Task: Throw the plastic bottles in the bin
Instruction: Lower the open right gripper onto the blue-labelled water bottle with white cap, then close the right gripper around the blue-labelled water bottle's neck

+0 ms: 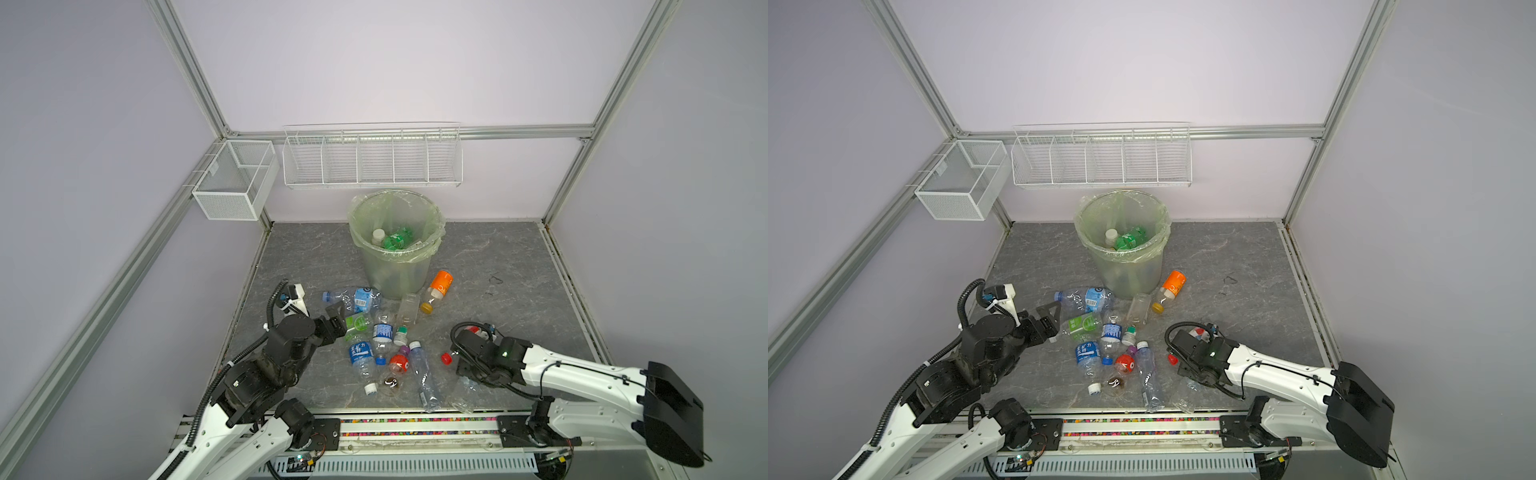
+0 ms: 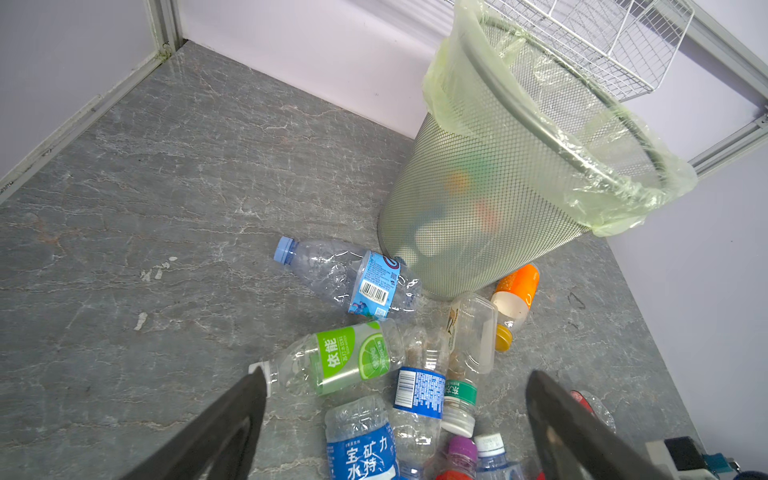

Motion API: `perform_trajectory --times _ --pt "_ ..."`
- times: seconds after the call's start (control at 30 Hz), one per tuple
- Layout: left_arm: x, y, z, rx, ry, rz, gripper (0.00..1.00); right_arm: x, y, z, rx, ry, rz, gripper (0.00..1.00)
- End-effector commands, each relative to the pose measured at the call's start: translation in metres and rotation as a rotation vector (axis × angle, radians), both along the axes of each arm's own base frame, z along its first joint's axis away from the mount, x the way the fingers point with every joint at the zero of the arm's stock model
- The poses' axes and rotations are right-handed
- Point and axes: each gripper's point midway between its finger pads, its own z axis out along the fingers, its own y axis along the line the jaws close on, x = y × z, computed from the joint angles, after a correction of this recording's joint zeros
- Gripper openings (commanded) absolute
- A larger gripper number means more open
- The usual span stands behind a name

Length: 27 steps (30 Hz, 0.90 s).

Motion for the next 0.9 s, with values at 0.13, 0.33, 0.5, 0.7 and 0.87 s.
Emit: perform_trajectory --times 0.13,0.33,0.5,0.7,0.87 --pt "-0.002 0.007 -0.002 0.023 0.002 0.019 0.96 0.008 -0.008 0.028 -0.02 -0.073 -0.017 0.07" --pt "-0.002 0.006 -0.004 0.019 0.007 0.017 0.96 0.022 -0.003 0.057 0.009 -0.178 0.04 0.07" --pt "-0.003 0.006 -0.005 0.016 0.007 0.017 0.96 0.032 -0.009 0.086 -0.011 -0.267 0.069 0.07" --pt "-0.003 0.006 -0.006 0.013 0.01 0.018 0.96 0.039 -0.018 0.115 -0.03 -0.354 0.087 0.07" --pt "-0.004 0.007 -0.005 0.008 0.009 0.019 0.96 0.041 -0.027 0.131 -0.034 -0.409 0.079 0.07"
